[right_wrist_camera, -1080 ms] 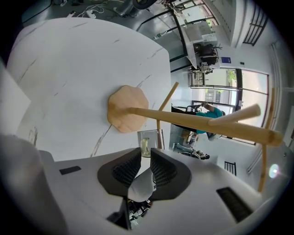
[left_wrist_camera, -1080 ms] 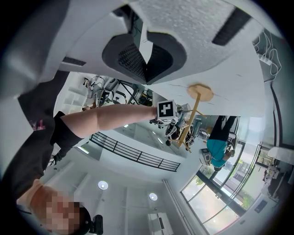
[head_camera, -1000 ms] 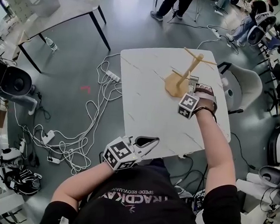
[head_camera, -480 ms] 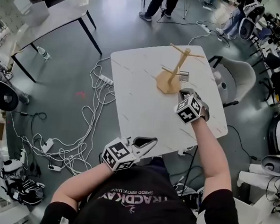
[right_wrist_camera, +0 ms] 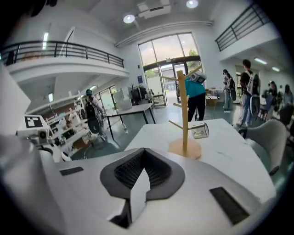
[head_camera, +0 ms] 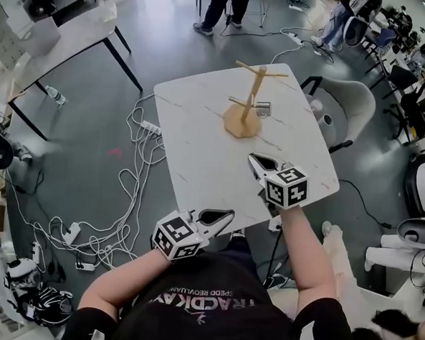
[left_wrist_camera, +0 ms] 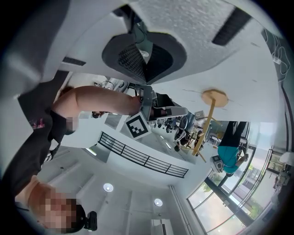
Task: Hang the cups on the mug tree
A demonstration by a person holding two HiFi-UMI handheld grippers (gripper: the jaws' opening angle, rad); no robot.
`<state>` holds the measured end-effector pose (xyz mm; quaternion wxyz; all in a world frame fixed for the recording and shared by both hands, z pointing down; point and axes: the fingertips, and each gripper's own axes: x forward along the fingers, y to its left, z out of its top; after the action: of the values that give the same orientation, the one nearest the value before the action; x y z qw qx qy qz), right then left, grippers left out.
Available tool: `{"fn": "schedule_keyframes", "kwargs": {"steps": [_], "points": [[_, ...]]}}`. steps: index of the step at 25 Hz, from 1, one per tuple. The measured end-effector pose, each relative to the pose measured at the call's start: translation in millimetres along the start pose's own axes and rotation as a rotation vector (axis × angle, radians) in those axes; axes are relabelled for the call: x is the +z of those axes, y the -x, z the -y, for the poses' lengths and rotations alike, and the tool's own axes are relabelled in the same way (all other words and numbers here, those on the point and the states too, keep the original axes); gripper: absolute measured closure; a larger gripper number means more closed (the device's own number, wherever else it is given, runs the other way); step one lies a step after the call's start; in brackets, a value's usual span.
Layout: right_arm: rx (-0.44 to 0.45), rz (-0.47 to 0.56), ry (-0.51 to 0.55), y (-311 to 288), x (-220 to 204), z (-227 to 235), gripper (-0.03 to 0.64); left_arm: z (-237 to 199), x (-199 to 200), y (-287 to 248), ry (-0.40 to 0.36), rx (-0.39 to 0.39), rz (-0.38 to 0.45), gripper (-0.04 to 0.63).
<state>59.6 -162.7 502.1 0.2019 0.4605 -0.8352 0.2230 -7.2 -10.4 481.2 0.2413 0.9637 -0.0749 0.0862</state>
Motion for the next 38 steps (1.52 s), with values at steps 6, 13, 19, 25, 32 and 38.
{"fn": "schedule_keyframes", "kwargs": {"steps": [6,13,19,25,32,38], "points": [[0.04,0.094,-0.088,32,-6,-38,0.606,12,-10,2,0.002,-0.012,-0.002,0.598],[0.057,0.143,-0.15,63,-27,-79,0.606,25,-24,11,0.004,-0.022,-0.014,0.598],[0.08,0.168,-0.215,81,-51,-113,0.606,28,-32,24,0.018,-0.008,-0.008,0.598],[0.102,0.178,-0.267,97,-70,-144,0.606,33,-35,33,0.033,0.006,0.002,0.598],[0.141,0.178,-0.319,104,-91,-176,0.606,37,-33,41,0.033,0.014,0.013,0.598],[0.154,0.189,-0.324,104,-94,-187,0.606,37,-34,45,0.035,0.018,0.016,0.598]]}}
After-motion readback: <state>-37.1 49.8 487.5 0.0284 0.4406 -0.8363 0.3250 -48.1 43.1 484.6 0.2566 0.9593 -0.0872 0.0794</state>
